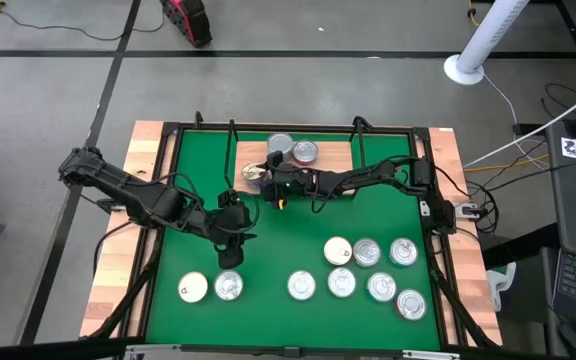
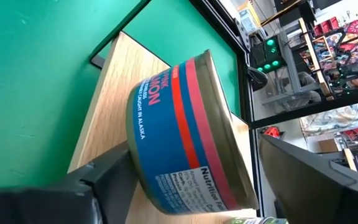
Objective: Stack canned seafood by type on shelf
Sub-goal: Put the blue pink tuna can on the shelf, then stack the blue pink tuna can on top of the other blue pink tuna can on the shelf
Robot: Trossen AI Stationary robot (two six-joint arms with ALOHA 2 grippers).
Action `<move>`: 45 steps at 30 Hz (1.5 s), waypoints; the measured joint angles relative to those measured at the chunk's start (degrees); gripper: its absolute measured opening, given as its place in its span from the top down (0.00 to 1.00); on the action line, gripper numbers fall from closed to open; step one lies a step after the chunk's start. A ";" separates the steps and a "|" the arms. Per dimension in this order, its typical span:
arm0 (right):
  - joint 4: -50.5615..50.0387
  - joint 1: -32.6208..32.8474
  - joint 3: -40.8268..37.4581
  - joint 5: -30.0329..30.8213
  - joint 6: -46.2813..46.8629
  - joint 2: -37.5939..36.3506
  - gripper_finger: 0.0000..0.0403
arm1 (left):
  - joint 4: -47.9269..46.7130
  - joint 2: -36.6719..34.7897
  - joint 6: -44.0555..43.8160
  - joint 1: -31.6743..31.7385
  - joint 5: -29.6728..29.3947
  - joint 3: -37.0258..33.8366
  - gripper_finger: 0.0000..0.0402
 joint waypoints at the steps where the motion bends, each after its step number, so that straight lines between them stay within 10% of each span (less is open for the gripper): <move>1: -0.02 0.02 0.00 -0.12 0.00 0.00 0.22 | 0.00 0.00 0.00 0.00 0.00 0.00 0.67; 32: -27.15 0.57 11.15 -3.54 5.03 0.04 0.24 | -0.04 0.00 -3.22 -0.17 0.02 0.00 0.67; 45: -27.94 8.72 11.21 5.53 6.01 -1.14 0.24 | -4.13 0.39 -18.63 -6.54 7.63 0.00 0.67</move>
